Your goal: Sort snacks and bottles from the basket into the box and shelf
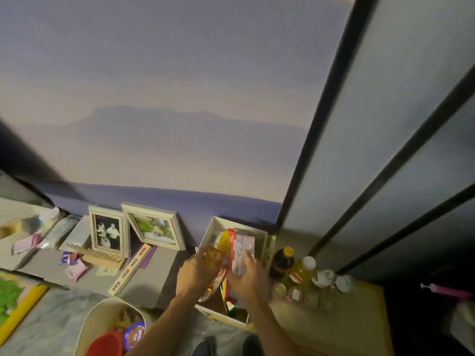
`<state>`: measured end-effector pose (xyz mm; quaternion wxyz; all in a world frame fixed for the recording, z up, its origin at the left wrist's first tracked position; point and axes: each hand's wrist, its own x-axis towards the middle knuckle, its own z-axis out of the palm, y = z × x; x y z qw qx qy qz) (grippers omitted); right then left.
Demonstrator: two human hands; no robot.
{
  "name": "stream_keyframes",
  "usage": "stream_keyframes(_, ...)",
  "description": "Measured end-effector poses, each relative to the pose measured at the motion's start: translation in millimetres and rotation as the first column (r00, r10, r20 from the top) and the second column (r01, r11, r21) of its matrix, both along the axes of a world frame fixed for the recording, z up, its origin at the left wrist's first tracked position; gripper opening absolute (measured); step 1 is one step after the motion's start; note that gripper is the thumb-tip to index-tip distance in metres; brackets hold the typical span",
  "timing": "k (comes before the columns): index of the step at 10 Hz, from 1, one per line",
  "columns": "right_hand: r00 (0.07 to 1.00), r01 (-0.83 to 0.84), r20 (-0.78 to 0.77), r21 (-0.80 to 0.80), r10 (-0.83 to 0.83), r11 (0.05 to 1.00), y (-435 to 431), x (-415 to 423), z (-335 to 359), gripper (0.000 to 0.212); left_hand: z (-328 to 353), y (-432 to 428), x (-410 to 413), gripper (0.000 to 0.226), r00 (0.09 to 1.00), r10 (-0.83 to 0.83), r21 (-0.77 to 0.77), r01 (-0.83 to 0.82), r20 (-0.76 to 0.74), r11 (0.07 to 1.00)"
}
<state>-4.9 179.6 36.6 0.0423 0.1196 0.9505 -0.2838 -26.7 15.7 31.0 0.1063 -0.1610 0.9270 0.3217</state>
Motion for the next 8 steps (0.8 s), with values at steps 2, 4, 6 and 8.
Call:
stream_keyframes(2,0.999,-0.005,0.049,0.062,0.002,0.998,-27.3,-1.1,-39.5,0.089,-19.1,-8.4,-7.8,0.053,1.000,-0.027,0.120,0.025,0.008,0.992)
stream_keyframes(4,0.993,0.048,0.099,0.145,-0.062,0.988,-43.0,-14.0,-56.9,0.089,-22.8,-19.7,-18.0,0.058,0.997,-0.070,0.112,0.068,0.016,0.991)
stream_keyframes(6,0.990,0.083,0.116,0.037,-0.087,0.996,-33.8,-8.1,-63.6,0.089,-30.9,-44.3,-24.6,0.065,0.980,-0.197,0.175,0.195,-0.007,0.965)
stream_keyframes(8,0.985,0.164,0.061,-0.099,-0.159,0.981,-11.6,14.5,-8.8,0.089,0.6,-54.9,-29.8,0.055,0.956,-0.261,0.109,0.277,-0.137,0.955)
